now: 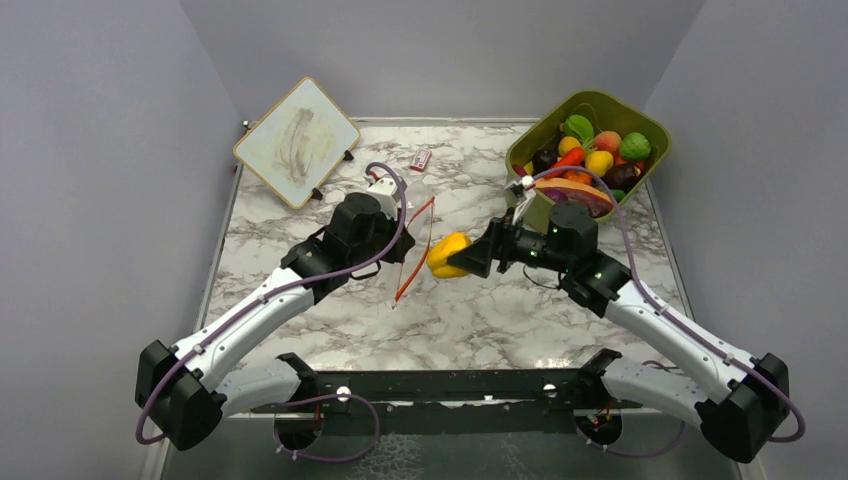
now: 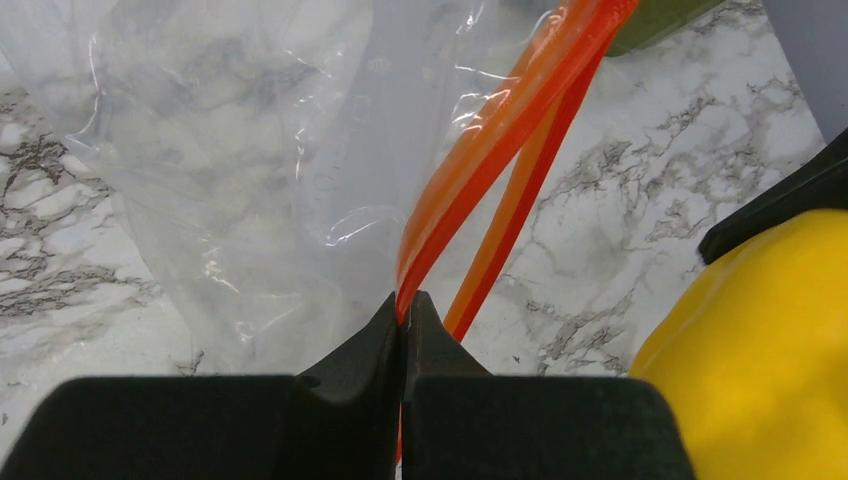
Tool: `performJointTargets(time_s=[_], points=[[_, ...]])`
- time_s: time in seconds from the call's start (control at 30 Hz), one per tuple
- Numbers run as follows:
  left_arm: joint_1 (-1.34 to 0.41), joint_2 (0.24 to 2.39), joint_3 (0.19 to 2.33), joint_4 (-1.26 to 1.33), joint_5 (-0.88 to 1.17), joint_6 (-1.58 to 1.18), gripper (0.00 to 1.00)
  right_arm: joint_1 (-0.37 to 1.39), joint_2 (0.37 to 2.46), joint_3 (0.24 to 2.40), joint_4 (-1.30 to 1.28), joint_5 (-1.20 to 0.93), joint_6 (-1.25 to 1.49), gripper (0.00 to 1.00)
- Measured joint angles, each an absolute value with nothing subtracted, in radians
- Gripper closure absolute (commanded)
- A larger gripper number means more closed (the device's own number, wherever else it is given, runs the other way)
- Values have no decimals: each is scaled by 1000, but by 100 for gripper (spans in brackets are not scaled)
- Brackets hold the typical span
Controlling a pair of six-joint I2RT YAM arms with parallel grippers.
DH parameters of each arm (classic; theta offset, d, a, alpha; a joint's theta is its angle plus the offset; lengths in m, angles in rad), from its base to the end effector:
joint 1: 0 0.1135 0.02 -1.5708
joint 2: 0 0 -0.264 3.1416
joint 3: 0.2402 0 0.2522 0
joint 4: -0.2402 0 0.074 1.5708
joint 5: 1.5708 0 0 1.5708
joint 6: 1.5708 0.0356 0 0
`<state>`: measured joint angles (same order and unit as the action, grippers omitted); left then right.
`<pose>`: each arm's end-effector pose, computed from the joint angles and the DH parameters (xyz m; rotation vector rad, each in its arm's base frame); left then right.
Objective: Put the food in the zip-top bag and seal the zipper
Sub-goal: Place the fake vegetable in the zipper food storage bag.
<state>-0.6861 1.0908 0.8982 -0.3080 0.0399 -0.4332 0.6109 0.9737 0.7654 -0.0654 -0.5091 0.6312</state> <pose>0.1895 -0.1570 0.3071 0.2968 2.1324 -0.7139 0.1742 0.1432 0.3115 -0.3721 1.9935 1.2985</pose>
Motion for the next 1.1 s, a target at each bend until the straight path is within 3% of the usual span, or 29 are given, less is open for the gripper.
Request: performJointTargets(time_s=[0.4,0.8,1.1], points=[[-683,1062,925,-312,108,-470,100,812,1103,765,88,-329,677,61],[-681,1014,927,-323,153,-480,100,824,1112,713,69,-92,680,66],[-681,1014,928,-323,183,-486,100,834,1115,714,69,-41,688,69]])
